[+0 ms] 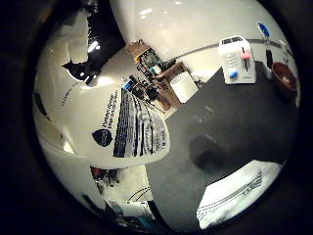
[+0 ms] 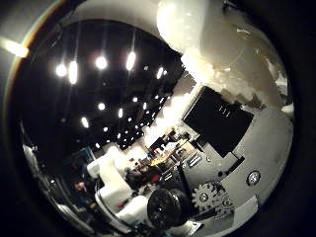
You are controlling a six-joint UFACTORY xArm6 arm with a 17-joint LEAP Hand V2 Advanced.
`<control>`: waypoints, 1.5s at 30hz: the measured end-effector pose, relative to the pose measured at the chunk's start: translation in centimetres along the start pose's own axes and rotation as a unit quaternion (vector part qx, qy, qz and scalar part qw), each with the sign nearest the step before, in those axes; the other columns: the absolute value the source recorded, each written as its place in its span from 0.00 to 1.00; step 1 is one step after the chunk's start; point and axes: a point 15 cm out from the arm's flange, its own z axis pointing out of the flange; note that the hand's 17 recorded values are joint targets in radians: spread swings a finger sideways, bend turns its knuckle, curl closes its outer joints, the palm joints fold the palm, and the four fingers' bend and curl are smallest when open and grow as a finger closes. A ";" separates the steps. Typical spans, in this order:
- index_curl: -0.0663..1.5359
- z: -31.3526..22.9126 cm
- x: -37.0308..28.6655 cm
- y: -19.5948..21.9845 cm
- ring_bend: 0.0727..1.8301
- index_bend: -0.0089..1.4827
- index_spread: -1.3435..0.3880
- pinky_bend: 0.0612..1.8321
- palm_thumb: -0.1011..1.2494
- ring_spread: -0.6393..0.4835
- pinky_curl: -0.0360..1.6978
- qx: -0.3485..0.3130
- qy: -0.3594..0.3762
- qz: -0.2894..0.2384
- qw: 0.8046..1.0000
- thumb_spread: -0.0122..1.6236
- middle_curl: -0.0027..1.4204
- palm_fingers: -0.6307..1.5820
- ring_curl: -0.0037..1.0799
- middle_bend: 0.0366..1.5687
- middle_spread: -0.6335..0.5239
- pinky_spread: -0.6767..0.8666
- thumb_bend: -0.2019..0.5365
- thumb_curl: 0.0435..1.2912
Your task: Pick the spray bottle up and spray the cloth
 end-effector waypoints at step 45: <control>0.29 -3.8 10.7 4.4 0.29 0.29 0.56 0.53 0.39 0.79 0.24 -0.135 0.179 0.108 0.969 0.59 0.23 0.26 0.20 0.26 0.53 0.79 0.22 0.35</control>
